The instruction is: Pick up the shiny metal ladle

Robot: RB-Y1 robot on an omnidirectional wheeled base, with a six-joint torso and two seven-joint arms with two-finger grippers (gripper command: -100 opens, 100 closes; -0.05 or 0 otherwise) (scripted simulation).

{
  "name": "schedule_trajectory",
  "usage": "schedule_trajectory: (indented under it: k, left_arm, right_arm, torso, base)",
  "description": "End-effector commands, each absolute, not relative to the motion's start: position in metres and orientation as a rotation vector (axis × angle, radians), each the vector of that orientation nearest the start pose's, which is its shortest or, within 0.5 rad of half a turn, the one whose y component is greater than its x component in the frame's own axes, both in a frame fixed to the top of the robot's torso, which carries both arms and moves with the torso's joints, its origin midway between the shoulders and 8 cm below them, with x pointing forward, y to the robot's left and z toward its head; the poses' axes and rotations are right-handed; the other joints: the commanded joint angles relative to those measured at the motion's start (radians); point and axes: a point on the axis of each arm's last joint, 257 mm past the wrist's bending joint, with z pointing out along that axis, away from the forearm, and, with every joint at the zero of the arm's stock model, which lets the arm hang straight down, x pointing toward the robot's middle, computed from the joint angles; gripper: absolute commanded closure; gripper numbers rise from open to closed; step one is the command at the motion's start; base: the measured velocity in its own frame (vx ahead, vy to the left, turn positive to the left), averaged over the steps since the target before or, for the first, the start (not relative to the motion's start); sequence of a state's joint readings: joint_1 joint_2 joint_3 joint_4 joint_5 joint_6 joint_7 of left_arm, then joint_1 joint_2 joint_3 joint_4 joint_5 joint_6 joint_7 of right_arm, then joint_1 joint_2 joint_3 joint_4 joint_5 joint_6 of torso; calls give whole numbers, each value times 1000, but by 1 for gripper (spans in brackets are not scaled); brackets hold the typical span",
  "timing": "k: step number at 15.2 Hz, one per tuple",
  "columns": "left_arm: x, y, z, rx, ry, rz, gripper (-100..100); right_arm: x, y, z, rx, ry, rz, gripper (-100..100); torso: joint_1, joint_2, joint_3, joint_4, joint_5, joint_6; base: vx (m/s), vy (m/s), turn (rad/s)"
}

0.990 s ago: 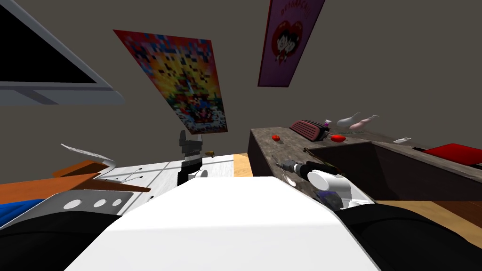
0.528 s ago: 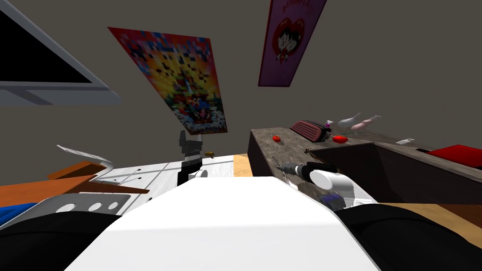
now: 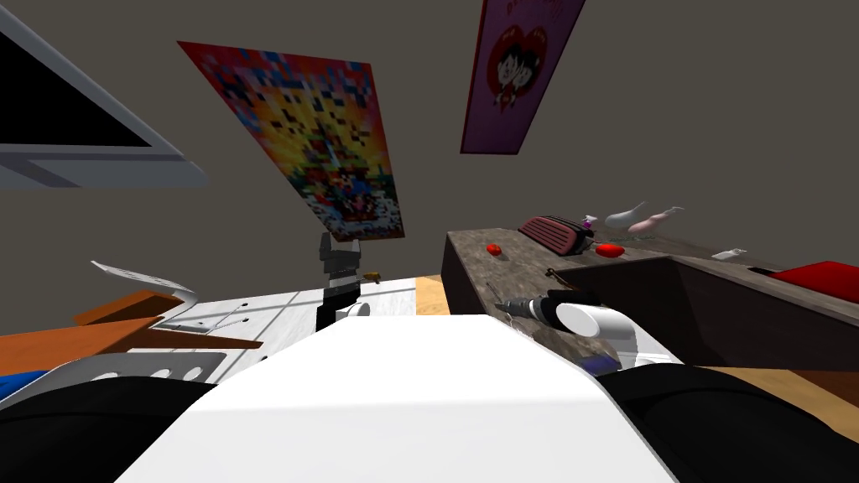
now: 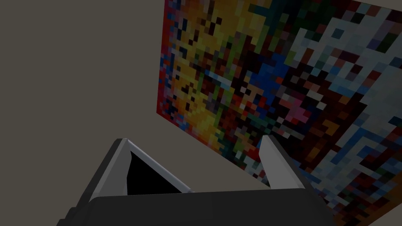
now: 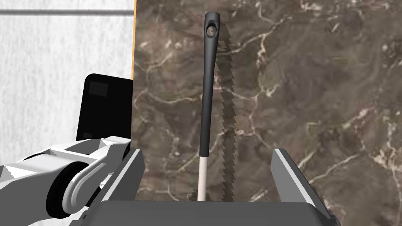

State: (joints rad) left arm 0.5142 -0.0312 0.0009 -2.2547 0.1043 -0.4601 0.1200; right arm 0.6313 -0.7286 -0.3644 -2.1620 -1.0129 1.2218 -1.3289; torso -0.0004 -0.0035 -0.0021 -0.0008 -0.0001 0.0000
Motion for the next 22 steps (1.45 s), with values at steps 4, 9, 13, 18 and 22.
schedule_trajectory:
  k: [4, 9, 13, 18, 22]
  left_arm:
    - [351, 299, 0, -854, 528, -1451, 0]
    - [351, 299, 0, -854, 528, -1451, 0]
    - [351, 299, 0, -854, 528, -1451, 0]
    - [351, 299, 0, -854, 528, -1451, 0]
    - [351, 299, 0, -854, 528, -1451, 0]
  right_arm:
    - [213, -403, -327, -2958, -168, -499, -100]
    - [209, -406, -337, -2954, -144, -474, -100]
    - [210, -409, -344, -2955, -136, -475, -100]
    - [211, -409, -344, -2955, -137, -477, 100]
    - [210, -405, -335, -2954, -147, -476, 100]
  torso:
    - [0, 0, 0, 0, 0, 0]
    - [0, 1, 1, 0, 0, 0]
    - [3, 3, 2, 1, 0, 0]
    - [1, 4, 2, 1, 0, 0]
    - [-1, 5, 3, 1, 0, 0]
  base:
    - [43, -7, -2]
    - [25, 1, 5]
    - [6, 28, 29]
    - [0, 1, 0]
    - [-9, -21, -28]
